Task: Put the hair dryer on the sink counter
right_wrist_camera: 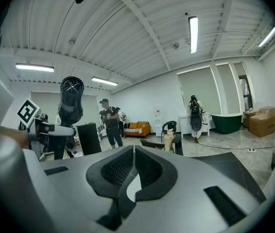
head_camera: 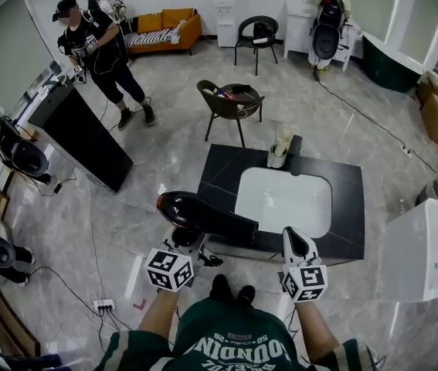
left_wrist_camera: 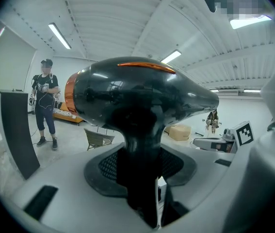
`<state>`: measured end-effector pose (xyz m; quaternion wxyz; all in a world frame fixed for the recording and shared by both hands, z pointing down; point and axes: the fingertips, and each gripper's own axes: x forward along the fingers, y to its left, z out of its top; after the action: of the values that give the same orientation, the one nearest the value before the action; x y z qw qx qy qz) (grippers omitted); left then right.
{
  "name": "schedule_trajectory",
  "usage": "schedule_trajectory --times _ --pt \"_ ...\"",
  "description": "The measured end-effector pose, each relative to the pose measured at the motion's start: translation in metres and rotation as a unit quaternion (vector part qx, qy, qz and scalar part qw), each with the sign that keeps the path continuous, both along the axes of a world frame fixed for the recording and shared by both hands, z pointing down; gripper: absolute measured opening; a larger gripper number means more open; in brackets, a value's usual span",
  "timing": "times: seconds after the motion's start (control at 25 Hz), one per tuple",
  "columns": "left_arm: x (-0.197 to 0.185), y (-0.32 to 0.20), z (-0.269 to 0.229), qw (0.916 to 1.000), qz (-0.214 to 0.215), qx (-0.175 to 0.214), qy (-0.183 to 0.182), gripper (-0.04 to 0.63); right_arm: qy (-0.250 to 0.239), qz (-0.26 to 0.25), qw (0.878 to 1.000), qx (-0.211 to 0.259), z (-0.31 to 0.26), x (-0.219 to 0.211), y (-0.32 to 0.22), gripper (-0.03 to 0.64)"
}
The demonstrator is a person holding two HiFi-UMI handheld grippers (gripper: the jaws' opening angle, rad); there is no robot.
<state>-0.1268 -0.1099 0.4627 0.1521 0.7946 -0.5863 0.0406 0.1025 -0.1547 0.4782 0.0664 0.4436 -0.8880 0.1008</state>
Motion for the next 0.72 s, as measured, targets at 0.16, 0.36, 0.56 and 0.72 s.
schedule_trajectory --times 0.16,0.36,0.56,0.72 --pt "-0.008 -0.005 -0.004 1.0 -0.001 0.003 0.003 0.178 0.003 0.001 1.0 0.001 -0.002 -0.005 -0.006 0.044" --pt "-0.015 -0.01 -0.005 0.9999 -0.008 0.007 0.006 0.178 0.006 -0.004 1.0 0.002 0.0 -0.014 -0.011 0.043" --pt "-0.025 -0.013 -0.007 0.9999 -0.009 0.007 0.003 0.178 0.007 -0.006 1.0 0.004 -0.003 -0.025 -0.016 0.043" --pt "-0.032 -0.017 -0.01 0.9999 -0.015 0.006 0.002 0.178 0.005 -0.009 1.0 0.004 -0.004 -0.029 -0.019 0.043"
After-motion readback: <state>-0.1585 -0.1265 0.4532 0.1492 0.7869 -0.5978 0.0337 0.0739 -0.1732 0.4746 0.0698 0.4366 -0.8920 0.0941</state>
